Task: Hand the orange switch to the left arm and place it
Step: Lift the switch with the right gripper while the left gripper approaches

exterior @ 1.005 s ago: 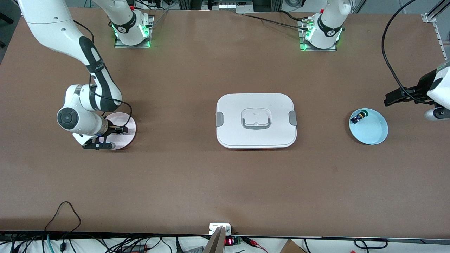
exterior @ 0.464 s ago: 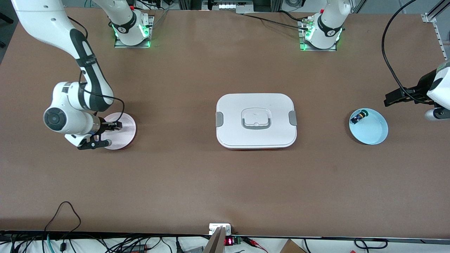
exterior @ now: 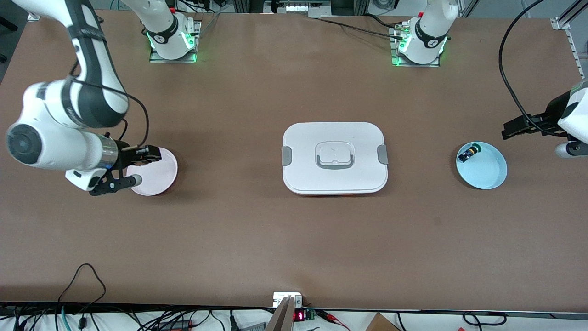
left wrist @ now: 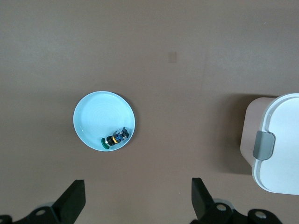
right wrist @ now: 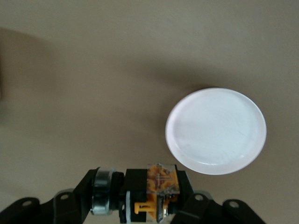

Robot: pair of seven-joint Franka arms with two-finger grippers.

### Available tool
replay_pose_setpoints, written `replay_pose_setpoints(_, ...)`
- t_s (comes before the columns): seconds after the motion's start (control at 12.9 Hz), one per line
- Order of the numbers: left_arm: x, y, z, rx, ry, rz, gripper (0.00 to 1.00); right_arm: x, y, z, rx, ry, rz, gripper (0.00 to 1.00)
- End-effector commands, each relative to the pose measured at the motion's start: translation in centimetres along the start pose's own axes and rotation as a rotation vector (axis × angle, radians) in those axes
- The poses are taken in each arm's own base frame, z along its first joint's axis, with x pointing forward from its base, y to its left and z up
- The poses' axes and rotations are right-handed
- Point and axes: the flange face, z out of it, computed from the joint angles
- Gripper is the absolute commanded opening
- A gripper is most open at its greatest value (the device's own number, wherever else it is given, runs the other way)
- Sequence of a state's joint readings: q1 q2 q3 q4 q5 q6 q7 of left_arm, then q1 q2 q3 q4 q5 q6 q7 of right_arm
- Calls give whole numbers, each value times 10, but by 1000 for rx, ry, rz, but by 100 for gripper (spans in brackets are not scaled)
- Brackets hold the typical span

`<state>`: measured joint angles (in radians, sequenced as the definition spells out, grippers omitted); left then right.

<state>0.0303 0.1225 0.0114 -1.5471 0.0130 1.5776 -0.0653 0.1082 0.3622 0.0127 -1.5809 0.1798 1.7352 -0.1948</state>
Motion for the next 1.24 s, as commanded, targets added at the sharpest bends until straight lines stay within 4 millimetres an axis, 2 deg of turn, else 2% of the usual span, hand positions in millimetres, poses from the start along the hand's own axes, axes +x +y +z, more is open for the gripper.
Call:
replay_pose_setpoints(0.0,0,-1,-1,-50,-14,3,100,-2,-30,-40,54,70,-118,5)
replay_pose_setpoints(0.15,2,-7,3,-103,-25,-17,100,2,-56,-62,120,135,-232,2)
replay_pose_setpoints(0.23,1,-7,5,-139,-41,-22,100,2,-64,-69,180,168,-238,2)
replay_pose_setpoints(0.31,2,-15,7,-187,-50,-46,100,3,-73,-73,250,199,-253,2)
replay_pose_setpoints(0.39,2,-14,11,-220,-63,-51,100,5,-83,-76,301,243,-329,2)
replay_pose_setpoints(0.54,2,-13,18,-321,-102,-66,100,6,-109,-77,400,319,-558,2)
replay_pose_setpoints(0.7,4,-8,37,-525,-163,-104,100,6,-133,-70,494,389,-735,2)
replay_pose_setpoints(0.93,4,20,78,-857,-279,-164,100,12,-162,-64,673,507,-840,1)
replay_pose_setpoints(1.08,5,40,102,-1112,-355,-233,100,22,-189,-50,775,607,-920,0)
replay_pose_setpoints(1.16,6,59,112,-1249,-394,-260,100,27,-207,-44,791,684,-976,1)
